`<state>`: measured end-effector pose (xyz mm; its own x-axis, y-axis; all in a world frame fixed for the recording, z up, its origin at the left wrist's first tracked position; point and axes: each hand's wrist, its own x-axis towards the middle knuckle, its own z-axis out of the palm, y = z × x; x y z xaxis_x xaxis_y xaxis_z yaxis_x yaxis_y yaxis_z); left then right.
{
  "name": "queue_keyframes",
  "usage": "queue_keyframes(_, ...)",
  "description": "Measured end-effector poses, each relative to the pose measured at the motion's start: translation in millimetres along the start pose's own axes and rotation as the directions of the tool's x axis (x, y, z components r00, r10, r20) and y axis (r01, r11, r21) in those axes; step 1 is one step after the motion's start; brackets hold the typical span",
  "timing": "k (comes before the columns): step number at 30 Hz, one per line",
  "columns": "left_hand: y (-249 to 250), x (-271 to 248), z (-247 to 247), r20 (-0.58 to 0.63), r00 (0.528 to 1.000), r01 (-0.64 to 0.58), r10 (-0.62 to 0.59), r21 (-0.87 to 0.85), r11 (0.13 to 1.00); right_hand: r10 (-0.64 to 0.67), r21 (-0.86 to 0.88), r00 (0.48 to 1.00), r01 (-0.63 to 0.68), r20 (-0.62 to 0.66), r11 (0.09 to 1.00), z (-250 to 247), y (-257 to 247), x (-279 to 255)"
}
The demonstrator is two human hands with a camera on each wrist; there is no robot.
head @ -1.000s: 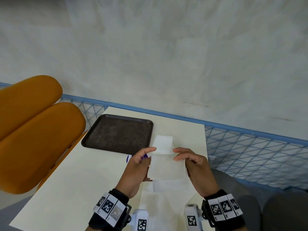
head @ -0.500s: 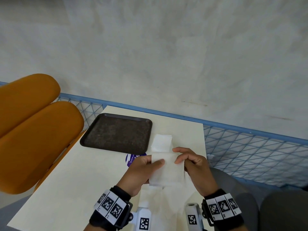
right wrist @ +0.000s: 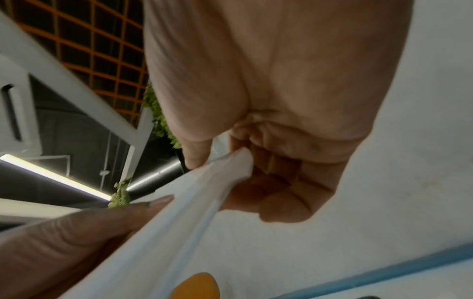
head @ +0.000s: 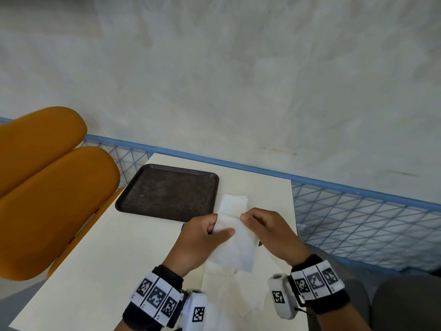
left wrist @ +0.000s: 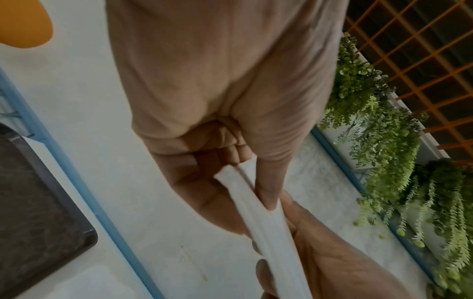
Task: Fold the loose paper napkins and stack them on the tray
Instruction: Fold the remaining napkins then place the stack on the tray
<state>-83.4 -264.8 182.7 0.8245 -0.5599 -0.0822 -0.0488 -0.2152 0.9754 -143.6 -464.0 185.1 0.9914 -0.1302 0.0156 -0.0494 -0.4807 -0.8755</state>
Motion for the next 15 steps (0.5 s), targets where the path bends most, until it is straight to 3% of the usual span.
queue_keyframes(7, -4, -3, -13, 0.111, 0.992, 0.063, -0.063, 0.002, 0.998, -0.129, -0.195, 0.975, 0.164, 0.18, 0.967, 11, -16, 21)
queue_keyframes(15, -9, -5, -42, 0.123, 0.985, 0.141, -0.12, -0.179, 0.974, -0.154, -0.219, 0.982, 0.176, 0.112, 0.96, 29, -19, 38)
